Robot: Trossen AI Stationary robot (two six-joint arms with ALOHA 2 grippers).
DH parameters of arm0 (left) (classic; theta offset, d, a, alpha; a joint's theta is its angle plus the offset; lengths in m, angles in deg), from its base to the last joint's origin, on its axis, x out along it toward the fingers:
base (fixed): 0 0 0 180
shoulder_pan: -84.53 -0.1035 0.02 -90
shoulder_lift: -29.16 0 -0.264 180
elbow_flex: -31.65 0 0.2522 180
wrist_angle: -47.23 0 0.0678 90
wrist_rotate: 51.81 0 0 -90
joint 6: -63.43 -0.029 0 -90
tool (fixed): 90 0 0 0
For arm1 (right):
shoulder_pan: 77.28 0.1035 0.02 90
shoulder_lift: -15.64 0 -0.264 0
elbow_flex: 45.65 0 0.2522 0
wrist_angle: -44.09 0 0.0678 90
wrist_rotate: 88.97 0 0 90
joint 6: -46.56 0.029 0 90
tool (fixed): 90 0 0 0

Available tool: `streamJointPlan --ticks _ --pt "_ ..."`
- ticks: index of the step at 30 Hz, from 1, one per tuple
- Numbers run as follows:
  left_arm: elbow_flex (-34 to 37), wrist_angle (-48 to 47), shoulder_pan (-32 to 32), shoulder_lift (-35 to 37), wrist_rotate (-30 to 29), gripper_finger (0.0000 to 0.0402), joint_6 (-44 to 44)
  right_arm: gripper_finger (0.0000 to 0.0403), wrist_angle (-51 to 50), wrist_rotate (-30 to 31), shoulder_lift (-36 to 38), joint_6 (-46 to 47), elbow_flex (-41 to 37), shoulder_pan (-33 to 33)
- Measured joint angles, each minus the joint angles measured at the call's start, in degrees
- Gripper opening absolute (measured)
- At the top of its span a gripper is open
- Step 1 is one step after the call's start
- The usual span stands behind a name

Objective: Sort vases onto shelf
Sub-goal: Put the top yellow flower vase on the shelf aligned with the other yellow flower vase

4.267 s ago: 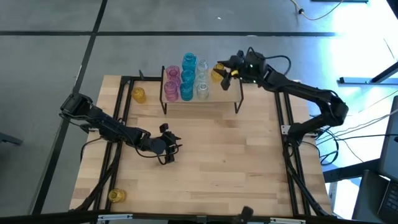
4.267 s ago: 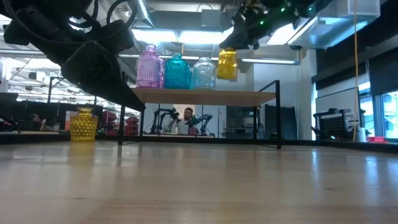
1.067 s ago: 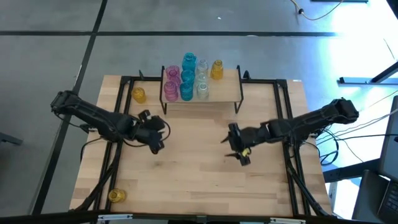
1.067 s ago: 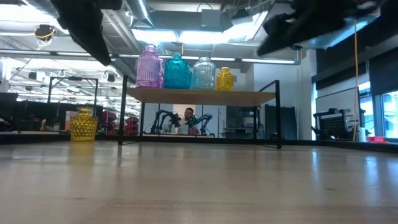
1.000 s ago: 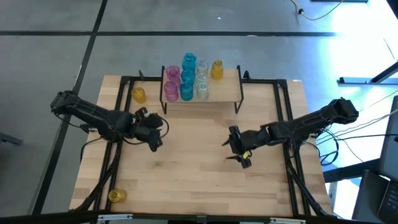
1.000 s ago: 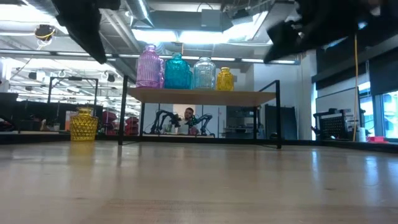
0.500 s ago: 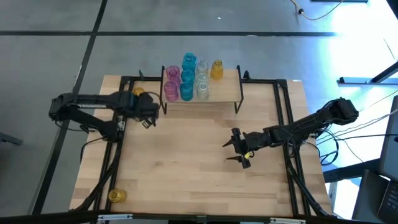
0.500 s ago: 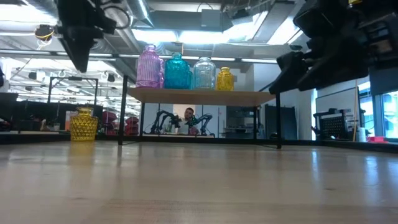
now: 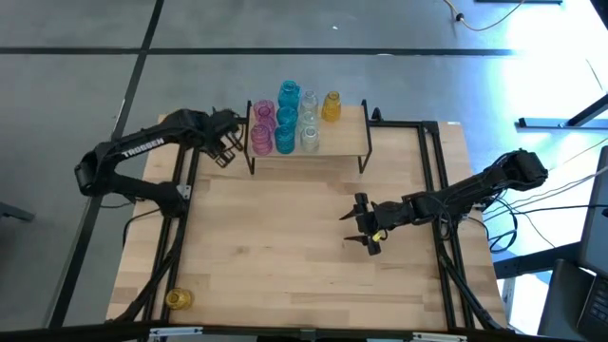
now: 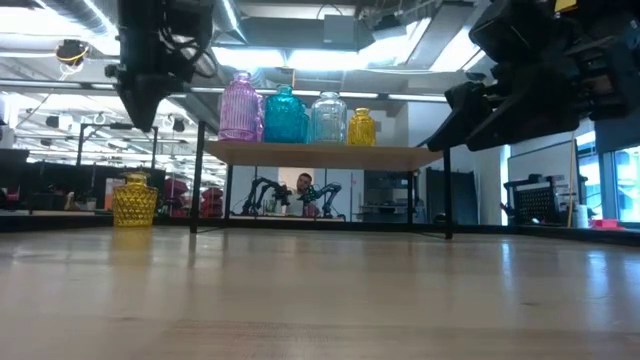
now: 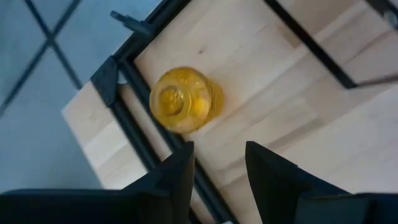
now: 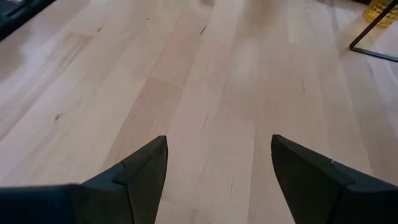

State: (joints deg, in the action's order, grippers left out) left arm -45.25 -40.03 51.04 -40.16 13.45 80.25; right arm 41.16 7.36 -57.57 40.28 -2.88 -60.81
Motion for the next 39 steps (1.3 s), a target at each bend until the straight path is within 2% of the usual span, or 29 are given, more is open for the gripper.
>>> streamJointPlan --ticks 4,11,23,32,39 --pt "0.0 3.0 -5.2 -0.1 4.0 0.0137 -4.6 0.0266 -0.4 0.0 0.0 0.0 0.0 0.0" --pt "0.6 6.3 -11.3 -0.1 5.4 0.0137 -7.9 0.0266 -0.4 0.0 0.0 0.0 0.0 0.0" --pt "11.6 16.6 -19.0 -0.1 9.3 0.0137 -13.2 0.0266 -0.4 0.7 0.0 0.0 0.0 0.0" --pt "11.8 18.4 -19.3 -1.3 8.7 0.0137 -12.9 0.0266 -0.3 0.8 0.0 -0.2 0.0 0.0" --pt "11.8 19.2 -17.3 -5.8 2.2 0.0137 -8.7 0.0266 -0.3 0.8 0.0 -0.2 0.0 0.0"
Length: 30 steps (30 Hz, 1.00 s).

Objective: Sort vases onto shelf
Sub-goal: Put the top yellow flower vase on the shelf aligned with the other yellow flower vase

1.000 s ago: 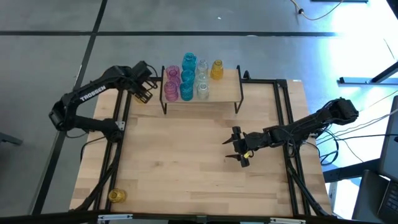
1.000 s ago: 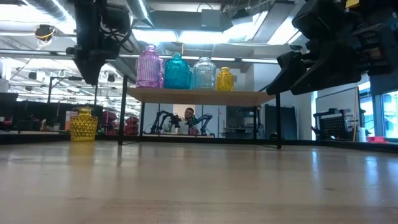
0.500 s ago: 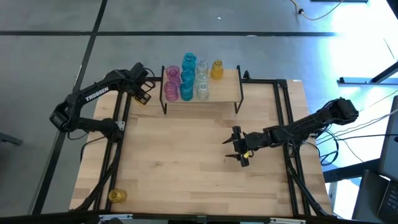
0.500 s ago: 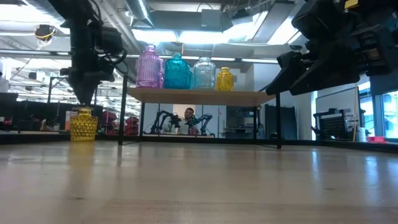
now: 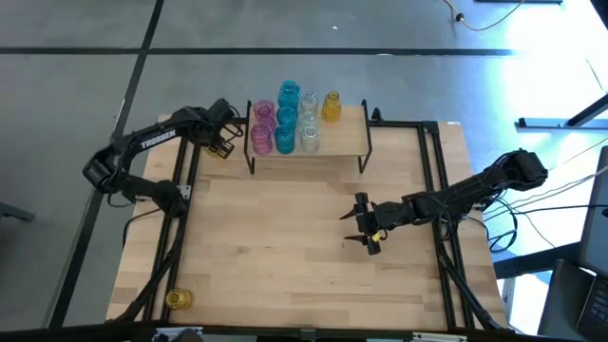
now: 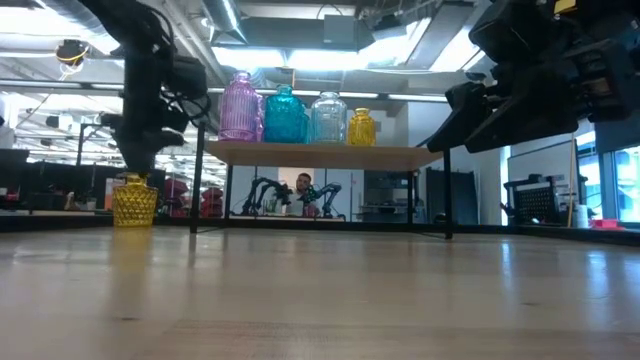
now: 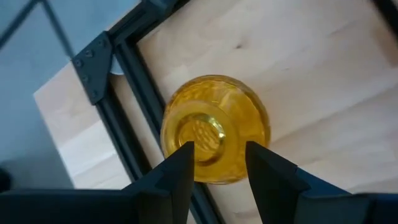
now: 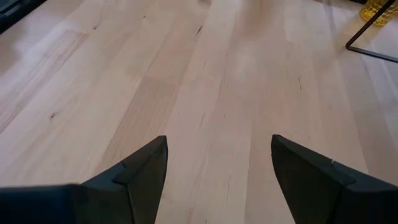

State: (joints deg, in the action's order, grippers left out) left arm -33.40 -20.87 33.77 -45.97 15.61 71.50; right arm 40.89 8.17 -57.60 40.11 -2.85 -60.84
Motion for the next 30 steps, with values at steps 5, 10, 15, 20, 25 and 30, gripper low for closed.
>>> streamJointPlan --ticks 5,10,15,20,25,30 --pt "0.0 0.1 0.9 -2.7 -3.9 0.0137 1.9 0.0266 0.0 0.0 0.0 0.0 0.0 0.0" --pt "0.0 0.1 0.9 -3.9 -2.8 0.0137 0.8 0.0266 0.0 0.0 0.0 0.0 0.0 0.0" --pt "-0.3 0.0 -0.2 -4.2 1.6 0.0137 -2.0 0.0266 0.0 0.0 0.0 0.0 0.0 0.0" --pt "-0.3 -0.1 -0.6 -4.2 2.2 0.0122 -3.0 0.0266 0.0 0.0 0.0 0.0 0.0 0.0" --pt "-0.3 -0.5 -0.6 -4.2 2.3 0.0087 -4.2 0.0266 0.0 0.3 0.0 0.0 0.0 0.0" --pt "-0.1 -0.7 -0.5 -3.8 2.1 0.0059 -5.3 0.0266 0.0 1.7 0.0 -0.1 0.0 0.0"
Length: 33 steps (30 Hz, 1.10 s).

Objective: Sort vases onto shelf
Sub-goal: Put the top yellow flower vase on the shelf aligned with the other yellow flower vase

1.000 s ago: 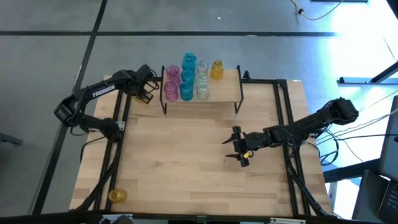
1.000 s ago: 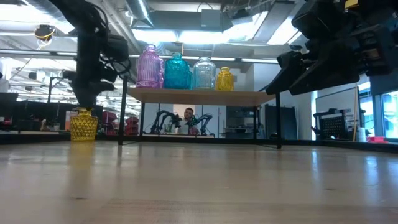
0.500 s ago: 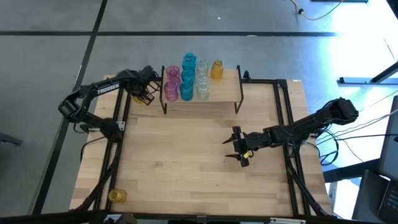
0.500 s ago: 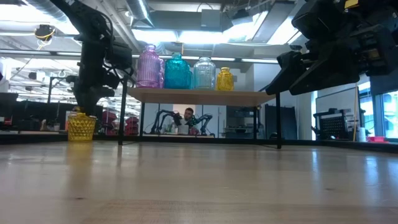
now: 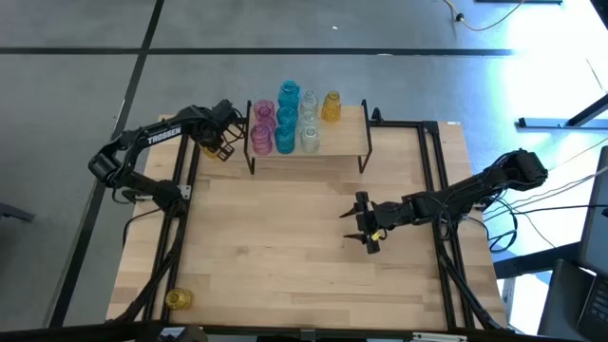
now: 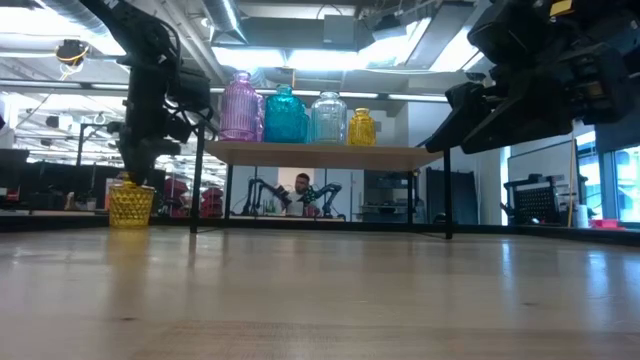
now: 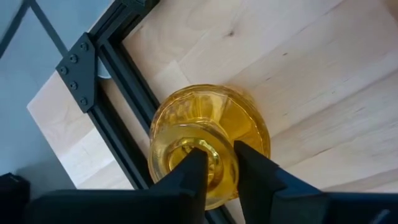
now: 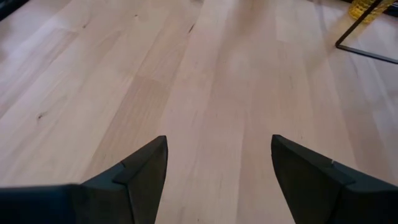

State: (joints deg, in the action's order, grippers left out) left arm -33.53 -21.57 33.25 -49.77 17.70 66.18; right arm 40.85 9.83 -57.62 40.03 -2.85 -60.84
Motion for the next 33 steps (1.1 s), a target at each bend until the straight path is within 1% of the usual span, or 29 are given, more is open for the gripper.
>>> streamJointPlan --ticks 3,9,15,18,23,29,31,33 --pt "0.1 -0.2 0.1 0.2 -0.1 0.0052 -0.3 0.0266 0.0 -0.3 0.0 0.0 0.0 0.0" --pt "0.2 -1.9 1.3 1.0 -0.4 0.0052 -0.4 0.0266 0.0 -0.3 0.0 0.0 0.0 0.0" --pt "0.2 -6.1 4.1 4.1 -1.4 0.0051 1.4 0.0266 0.0 -0.3 0.0 0.0 0.0 0.0" --pt "0.2 -8.0 6.4 6.8 -2.6 0.0051 2.9 0.0266 0.0 -0.2 0.0 0.0 0.0 0.0" --pt "0.2 -12.0 10.6 12.0 -2.4 0.005 6.0 0.0266 0.0 -0.2 0.0 0.0 0.0 0.0" --pt "0.2 -18.4 16.6 16.5 -2.2 0.0055 8.8 0.0266 0.0 -0.2 0.0 0.0 0.0 0.0" --pt "0.2 -19.4 19.1 17.5 -1.1 0.0056 8.9 0.0266 0.0 -0.2 0.0 0.0 0.0 0.0" --pt "0.2 -19.3 22.3 18.3 1.2 0.0056 8.9 0.0266 0.0 -0.2 0.0 0.0 0.0 0.0"
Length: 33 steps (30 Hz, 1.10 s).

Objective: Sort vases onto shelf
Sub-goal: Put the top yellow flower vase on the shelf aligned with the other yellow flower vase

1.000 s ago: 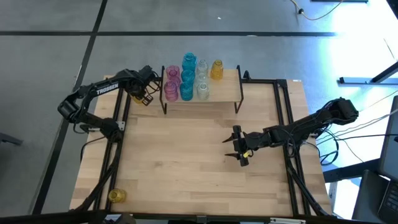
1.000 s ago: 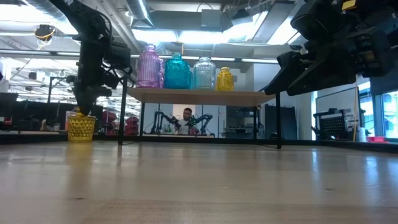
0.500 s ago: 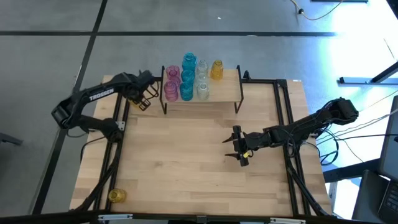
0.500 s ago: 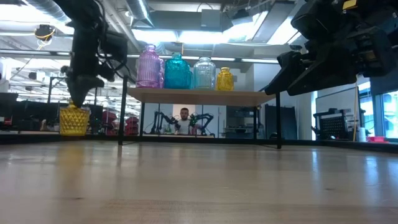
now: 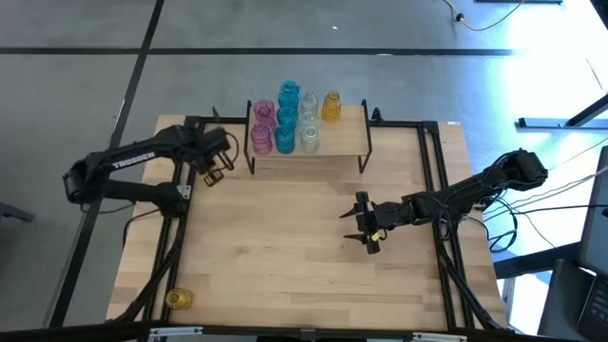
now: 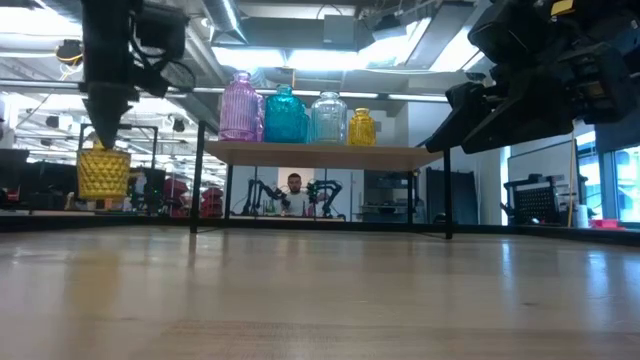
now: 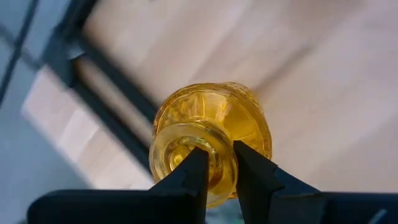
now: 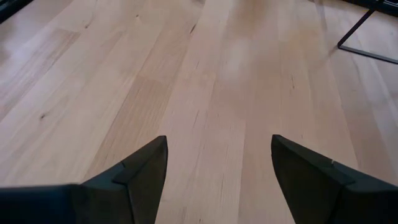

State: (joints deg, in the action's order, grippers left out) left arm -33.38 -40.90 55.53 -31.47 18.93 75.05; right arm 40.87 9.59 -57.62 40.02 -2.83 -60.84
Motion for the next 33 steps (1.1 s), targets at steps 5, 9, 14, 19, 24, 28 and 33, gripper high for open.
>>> streamJointPlan --ticks 5,9,14,19,24,28,33 --pt "0.0 0.8 9.0 0.3 2.2 0.0057 3.8 0.0266 0.0 0.0 0.0 0.0 0.0 0.0" --pt "0.0 2.2 16.4 0.2 2.4 0.0058 8.8 0.0266 0.1 0.0 0.0 0.0 0.0 0.0" --pt "-0.1 7.8 25.9 -0.2 2.3 0.0058 11.9 0.0266 0.1 0.0 0.0 0.0 0.0 0.0" --pt "-0.1 16.0 33.9 -2.9 2.3 0.0058 12.3 0.0266 0.1 0.0 0.0 0.0 0.0 0.0" --pt "-3.3 21.4 38.9 -9.5 2.5 0.0059 10.3 0.0266 0.4 0.0 0.0 0.0 0.0 -0.2" --pt "-10.3 21.5 41.1 -17.0 2.0 0.0059 7.9 0.0266 0.4 -0.1 0.0 0.0 0.0 -1.3" --pt "-19.0 21.4 41.5 -26.4 2.0 0.0059 5.4 0.0266 -0.3 -0.6 0.0 0.4 0.0 -2.4"
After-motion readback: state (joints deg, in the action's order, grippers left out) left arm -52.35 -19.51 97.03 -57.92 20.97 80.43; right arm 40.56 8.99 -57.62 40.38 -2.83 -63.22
